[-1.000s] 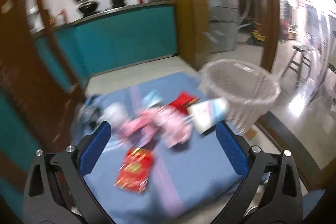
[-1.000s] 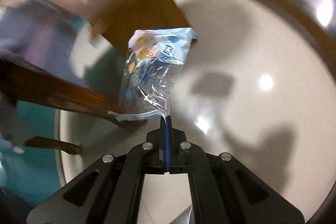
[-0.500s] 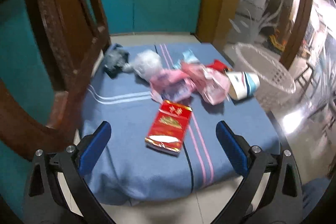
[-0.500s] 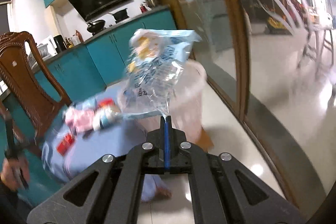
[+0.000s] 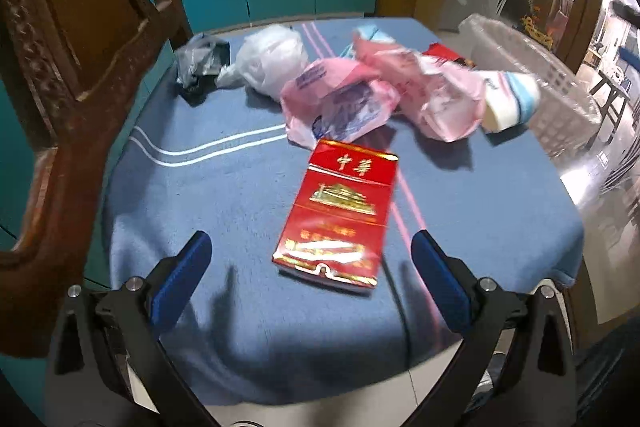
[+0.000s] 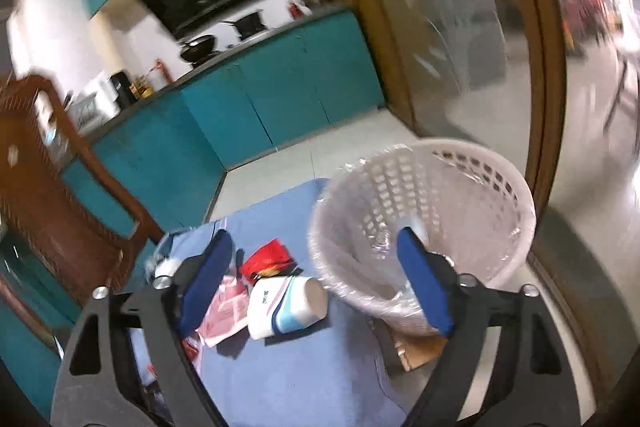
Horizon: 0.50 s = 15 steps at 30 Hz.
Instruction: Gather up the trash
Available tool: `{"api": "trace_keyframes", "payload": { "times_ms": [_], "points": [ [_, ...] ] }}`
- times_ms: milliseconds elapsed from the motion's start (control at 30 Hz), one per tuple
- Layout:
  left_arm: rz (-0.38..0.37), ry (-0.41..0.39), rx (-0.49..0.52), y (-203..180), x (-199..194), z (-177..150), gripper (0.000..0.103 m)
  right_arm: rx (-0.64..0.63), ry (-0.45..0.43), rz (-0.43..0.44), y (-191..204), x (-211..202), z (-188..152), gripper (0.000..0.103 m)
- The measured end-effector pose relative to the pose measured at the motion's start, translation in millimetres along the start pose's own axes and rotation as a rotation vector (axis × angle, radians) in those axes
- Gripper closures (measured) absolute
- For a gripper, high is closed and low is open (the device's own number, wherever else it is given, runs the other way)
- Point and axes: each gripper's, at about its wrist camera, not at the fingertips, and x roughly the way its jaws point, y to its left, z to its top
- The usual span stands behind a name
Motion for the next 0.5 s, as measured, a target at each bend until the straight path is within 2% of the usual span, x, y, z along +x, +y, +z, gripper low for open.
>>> {"api": "trace_keyframes", "payload": {
  "times_ms": [67, 100, 133, 167, 300, 500],
  "points": [
    [-0.003, 0.015, 0.003, -0.3, 12.1, 1.7, 0.006, -0.045, 0.040, -0.006, 16.7, 5.4, -12.4, 0.019],
    [-0.006, 0.021, 0.010, -1.3, 16.3, 2.1, 0.013, -0.067, 0.074, -0.005, 26.4, 11.8, -17.3, 0.019],
    [-0.015, 0.036, 0.017, -2.7, 21.1, 2.4, 0.030, -0.090, 0.096, -0.006, 35.3, 16.9, -22.7, 0.019],
    [-0.038, 0.058, 0.019, -4.2, 25.6, 2.0, 0.039, -0.135, 0.109, -0.019, 47.6, 22.5, -31.5, 0.019],
    [-0.043, 0.033, -0.011, -5.2, 11.1, 6.8, 0.041, -0.322, 0.154, -0.120, 76.6, 50.8, -58.8, 0.019],
    [-0.059, -0.210, -0.129, 9.7, -75.9, 18.0, 0.042, -0.351, 0.215, -0.167, 76.3, 91.4, -69.9, 0.019]
  ]
}}
